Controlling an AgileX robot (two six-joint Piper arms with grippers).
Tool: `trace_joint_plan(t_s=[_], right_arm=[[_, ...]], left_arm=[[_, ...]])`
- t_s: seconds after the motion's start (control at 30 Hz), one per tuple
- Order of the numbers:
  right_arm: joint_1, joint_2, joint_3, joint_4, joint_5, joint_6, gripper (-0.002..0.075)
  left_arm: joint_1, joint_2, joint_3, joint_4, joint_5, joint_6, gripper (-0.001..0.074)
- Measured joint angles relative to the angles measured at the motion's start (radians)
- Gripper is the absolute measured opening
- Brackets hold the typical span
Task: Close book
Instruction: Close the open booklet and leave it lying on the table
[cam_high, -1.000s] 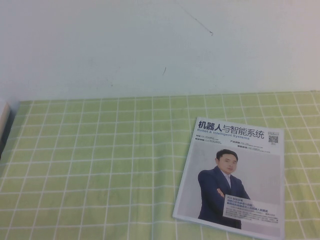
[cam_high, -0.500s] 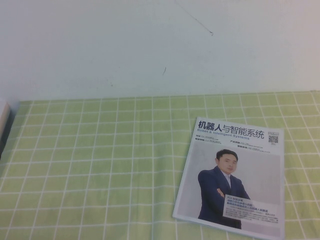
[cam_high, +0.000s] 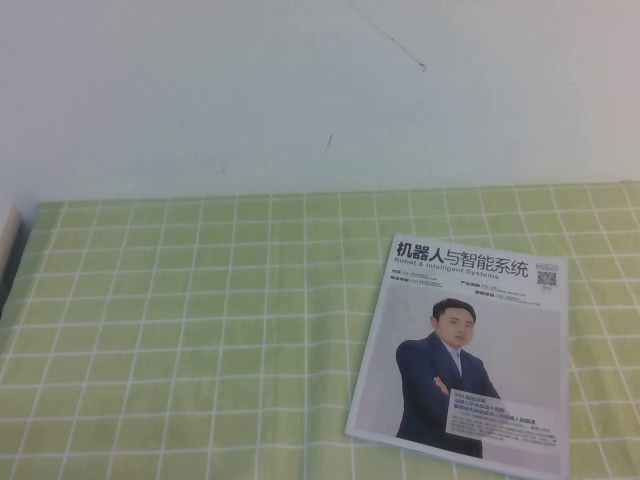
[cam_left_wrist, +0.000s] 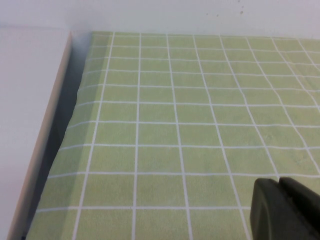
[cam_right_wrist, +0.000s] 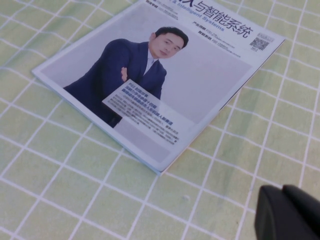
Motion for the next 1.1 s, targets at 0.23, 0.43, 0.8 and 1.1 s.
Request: trace_joint_plan(t_s=[0.23,0.43,0.8,1.1], right_arm=[[0.000,0.000,0.000,0.000,0.000,0.000,-0.0003],[0.000,0.000,0.000,0.000,0.000,0.000,-0.0003],[0.000,0.000,0.000,0.002,0.000,0.000,-0.0003],[0.000,0.000,0.000,0.002,0.000,0.000,-0.0003]], left_arm=[[0.000,0.000,0.000,-0.002,-0.007,-0.002,-0.0004],[0.000,0.000,0.000,-0.002,-0.007,-0.002,-0.0004],[0.079,0.000,0.000,0.027,-0.005,-0.022,-0.0004],[0.089,0.000,0.000,-0.039,-0.005,0.109,-0.0004]])
